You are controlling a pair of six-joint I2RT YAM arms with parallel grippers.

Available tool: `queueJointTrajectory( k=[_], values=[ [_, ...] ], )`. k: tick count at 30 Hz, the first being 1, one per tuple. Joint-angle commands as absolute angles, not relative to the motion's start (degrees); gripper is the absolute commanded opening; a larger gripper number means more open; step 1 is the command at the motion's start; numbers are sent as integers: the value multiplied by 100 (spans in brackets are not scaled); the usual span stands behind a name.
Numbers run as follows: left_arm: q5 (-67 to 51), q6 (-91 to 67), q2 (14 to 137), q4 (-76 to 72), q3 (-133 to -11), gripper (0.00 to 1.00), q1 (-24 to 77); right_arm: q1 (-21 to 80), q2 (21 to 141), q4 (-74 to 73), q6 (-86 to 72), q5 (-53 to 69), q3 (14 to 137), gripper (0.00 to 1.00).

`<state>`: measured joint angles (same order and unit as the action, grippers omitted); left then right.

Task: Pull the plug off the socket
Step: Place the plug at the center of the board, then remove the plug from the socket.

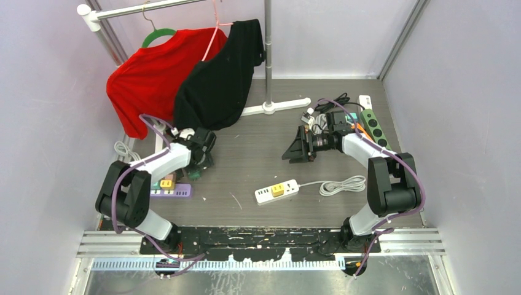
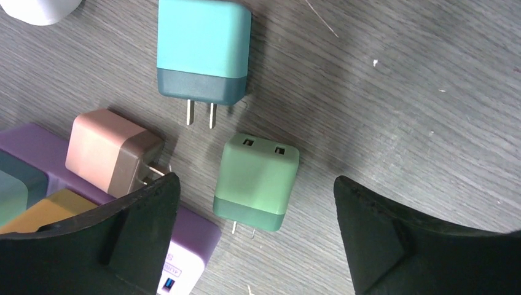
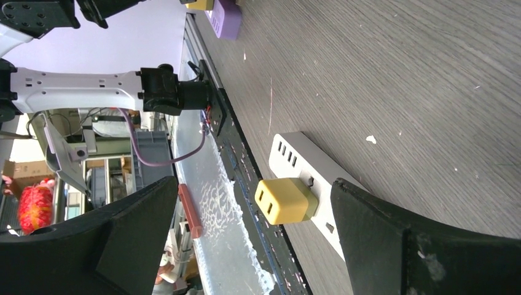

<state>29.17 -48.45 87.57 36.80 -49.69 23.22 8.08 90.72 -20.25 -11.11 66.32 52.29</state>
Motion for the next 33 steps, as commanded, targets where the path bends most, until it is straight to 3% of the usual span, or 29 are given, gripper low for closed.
queueJointTrajectory(
  k=[1,9,17,21,28,33],
  values=[
    [2694,-4761,8303,3889,-5152,97,2294,736,8846,-2165,-850,6699,5503,100],
    [1526,-4618,6992,3734,-4658,100,2294,219,8626,-3083,67,6470,5877,100],
    [-448,-4562,4907,2175,-3412,100,2294,-929,8762,-2326,-1245,7000,6129,100],
    [-1487,-4753,3921,1048,-2671,100,2302,-1307,8904,-3399,-248,7271,6573,100],
    [-2802,-5161,3618,-322,-2080,99,2358,-1284,8237,-2778,-481,6297,6270,100],
    [-3102,-5373,3744,-1601,-1755,99,3004,-806,7797,-3543,454,4971,6589,100]
  ],
)
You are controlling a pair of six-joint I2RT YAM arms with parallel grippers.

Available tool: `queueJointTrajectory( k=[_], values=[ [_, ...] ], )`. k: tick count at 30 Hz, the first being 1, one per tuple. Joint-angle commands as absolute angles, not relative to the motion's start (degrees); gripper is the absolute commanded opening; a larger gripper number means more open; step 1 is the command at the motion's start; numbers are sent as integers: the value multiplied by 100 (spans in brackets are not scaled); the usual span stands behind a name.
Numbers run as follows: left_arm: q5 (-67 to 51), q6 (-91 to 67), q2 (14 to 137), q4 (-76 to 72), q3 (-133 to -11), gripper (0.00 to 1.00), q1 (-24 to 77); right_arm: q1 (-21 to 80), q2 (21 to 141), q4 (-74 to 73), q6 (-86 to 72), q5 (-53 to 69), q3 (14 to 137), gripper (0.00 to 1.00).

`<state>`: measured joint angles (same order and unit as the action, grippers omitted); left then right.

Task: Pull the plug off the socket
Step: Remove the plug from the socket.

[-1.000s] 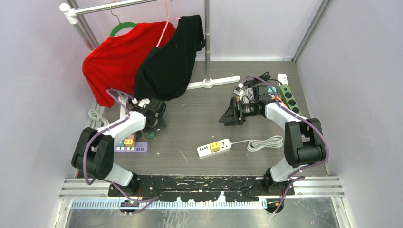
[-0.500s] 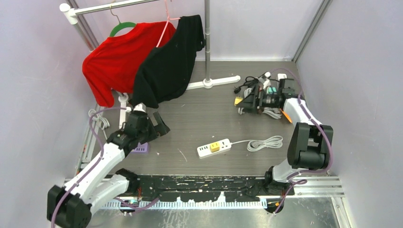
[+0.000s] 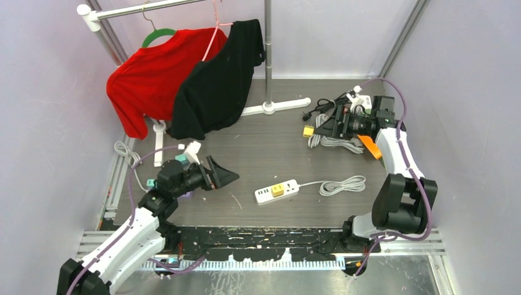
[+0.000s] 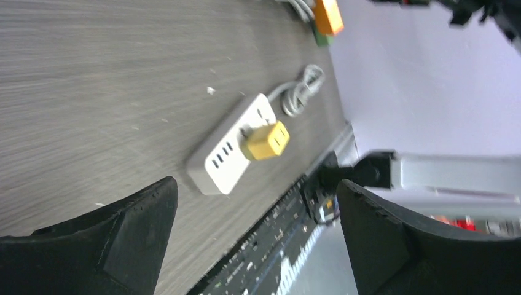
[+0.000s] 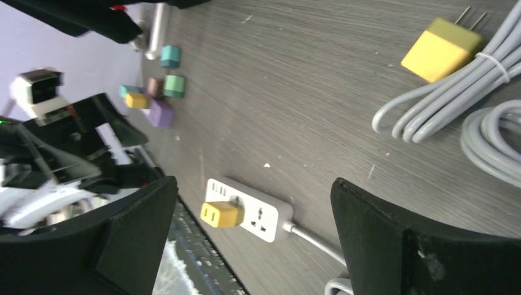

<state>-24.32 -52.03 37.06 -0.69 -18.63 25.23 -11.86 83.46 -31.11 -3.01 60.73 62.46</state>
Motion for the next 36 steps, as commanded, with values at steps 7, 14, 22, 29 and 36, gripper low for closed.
queueJointTrajectory(
  k=[7,14,22,29,36],
  values=[
    [-2485,-4303,4154,-1595,-2168,100,4642,993,7032,-4364,2607,3018,7098,100],
    [-1459,-3436,4530,-1313,-2082,99,5063,1231,6967,-4368,3698,5531,6738,97],
    [-923,-3061,4496,-2381,-1228,99,5063,2173,6922,-4574,5902,5742,5448,91],
    [-1104,-2692,4362,-3332,-822,99,5084,2694,7172,-3839,6224,4977,5065,82],
    [-839,-2118,4444,-3498,-802,99,5313,3197,7460,-3015,5680,4359,4783,70]
  ],
)
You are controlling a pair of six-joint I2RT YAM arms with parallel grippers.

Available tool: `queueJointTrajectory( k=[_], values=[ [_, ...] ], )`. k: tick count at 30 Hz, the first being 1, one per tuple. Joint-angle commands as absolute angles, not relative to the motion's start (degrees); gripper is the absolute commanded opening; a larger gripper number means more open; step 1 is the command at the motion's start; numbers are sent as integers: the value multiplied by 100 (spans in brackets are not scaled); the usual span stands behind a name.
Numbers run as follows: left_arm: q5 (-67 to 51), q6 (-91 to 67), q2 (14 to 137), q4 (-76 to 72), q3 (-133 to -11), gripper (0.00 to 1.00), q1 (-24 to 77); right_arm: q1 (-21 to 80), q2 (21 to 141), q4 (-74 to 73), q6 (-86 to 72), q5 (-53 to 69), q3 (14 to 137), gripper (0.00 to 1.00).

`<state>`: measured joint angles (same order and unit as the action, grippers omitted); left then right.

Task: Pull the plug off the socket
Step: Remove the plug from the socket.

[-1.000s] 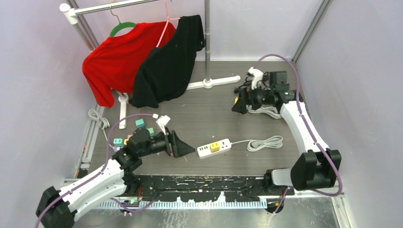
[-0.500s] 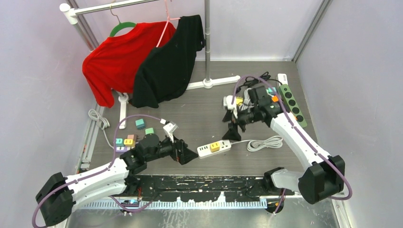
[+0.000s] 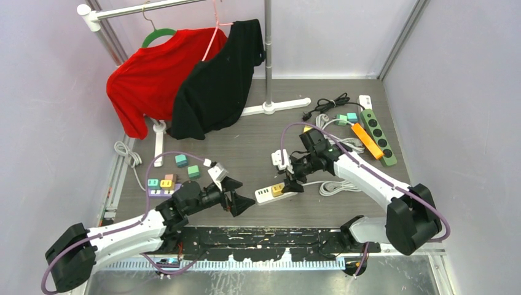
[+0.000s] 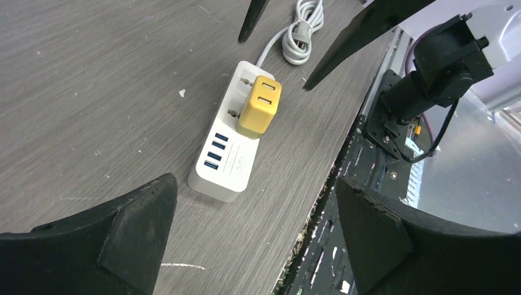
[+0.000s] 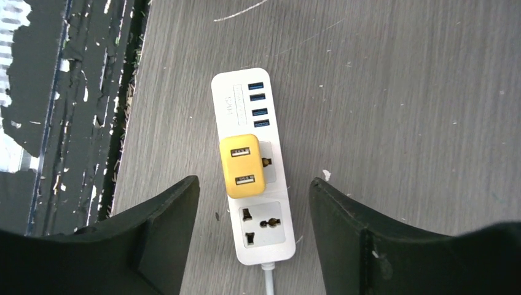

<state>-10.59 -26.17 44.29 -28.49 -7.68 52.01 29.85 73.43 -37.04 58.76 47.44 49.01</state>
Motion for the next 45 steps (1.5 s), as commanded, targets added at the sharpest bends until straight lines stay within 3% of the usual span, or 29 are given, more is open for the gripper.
queueJointTrajectory(
  k=[1,13,22,28,33,40,45],
  values=[
    [-811,-2040,4486,-3494,-833,98,5330,3245,7502,-2969,5664,4312,4762,67],
    [-935,-394,5484,-3788,-1119,99,5565,3685,7850,-2874,5819,4036,4596,53],
    [-1281,171,7289,-4692,-1627,97,5714,3718,7834,-3296,6381,4258,4585,23],
    [-1330,353,8366,-5312,-1916,94,5889,3711,7796,-3415,6484,4297,4589,18],
    [-1239,667,8944,-5716,-2006,83,5943,3714,7770,-3484,6519,4383,4601,16],
    [-875,756,9413,-6152,-1978,81,5945,3710,7764,-3545,6572,4421,4588,16],
    [-875,665,9692,-6190,-2059,65,5943,3698,7754,-3581,6585,4452,4596,15]
  ],
)
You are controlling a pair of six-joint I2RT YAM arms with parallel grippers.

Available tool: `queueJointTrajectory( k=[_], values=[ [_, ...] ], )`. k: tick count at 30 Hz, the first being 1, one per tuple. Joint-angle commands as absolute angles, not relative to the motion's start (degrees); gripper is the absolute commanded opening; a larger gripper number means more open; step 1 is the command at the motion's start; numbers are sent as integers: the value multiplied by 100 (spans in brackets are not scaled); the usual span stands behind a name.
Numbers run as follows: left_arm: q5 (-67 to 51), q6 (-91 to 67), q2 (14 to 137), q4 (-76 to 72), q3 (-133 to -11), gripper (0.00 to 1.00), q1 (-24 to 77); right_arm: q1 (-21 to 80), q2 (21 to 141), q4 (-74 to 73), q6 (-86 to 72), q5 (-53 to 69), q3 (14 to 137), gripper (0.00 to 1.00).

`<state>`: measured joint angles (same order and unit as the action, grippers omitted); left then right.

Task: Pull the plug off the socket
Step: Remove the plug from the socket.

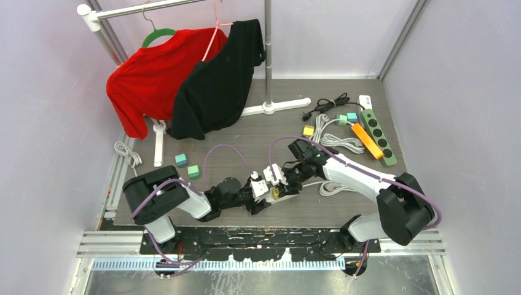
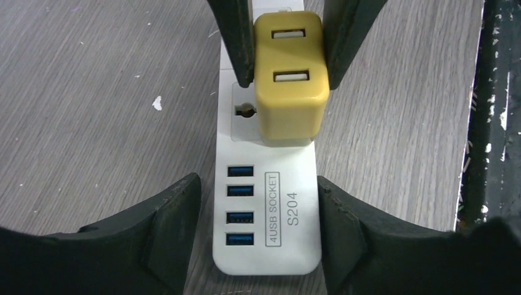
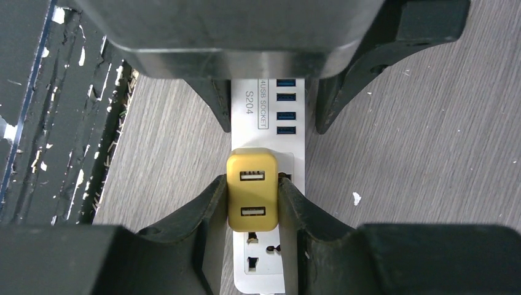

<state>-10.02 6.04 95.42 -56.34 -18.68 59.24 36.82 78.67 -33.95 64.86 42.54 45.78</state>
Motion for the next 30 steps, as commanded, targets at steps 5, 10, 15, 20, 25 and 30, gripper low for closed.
queueJointTrajectory(
  k=[5,10,15,20,25,30],
  values=[
    [-923,371,9809,-6193,-2083,27,5941,3667,7744,-3612,6622,4456,4590,14],
    [-893,195,9991,-6314,-2089,0,5947,3686,7744,-3036,5640,5137,4555,7],
    [-847,55,10208,-6549,-2074,0,5941,3704,7791,-2115,4637,4797,4500,1],
    [-649,4,10308,-6868,-1794,0,5941,3081,7506,-3063,5990,4548,4528,1],
    [-482,-4,10386,-6934,-1745,0,5942,2999,7277,-4158,7943,4887,4213,1],
    [-551,-98,10395,-6793,-1856,0,5946,3396,7475,-4173,7817,5437,4312,1]
  ],
)
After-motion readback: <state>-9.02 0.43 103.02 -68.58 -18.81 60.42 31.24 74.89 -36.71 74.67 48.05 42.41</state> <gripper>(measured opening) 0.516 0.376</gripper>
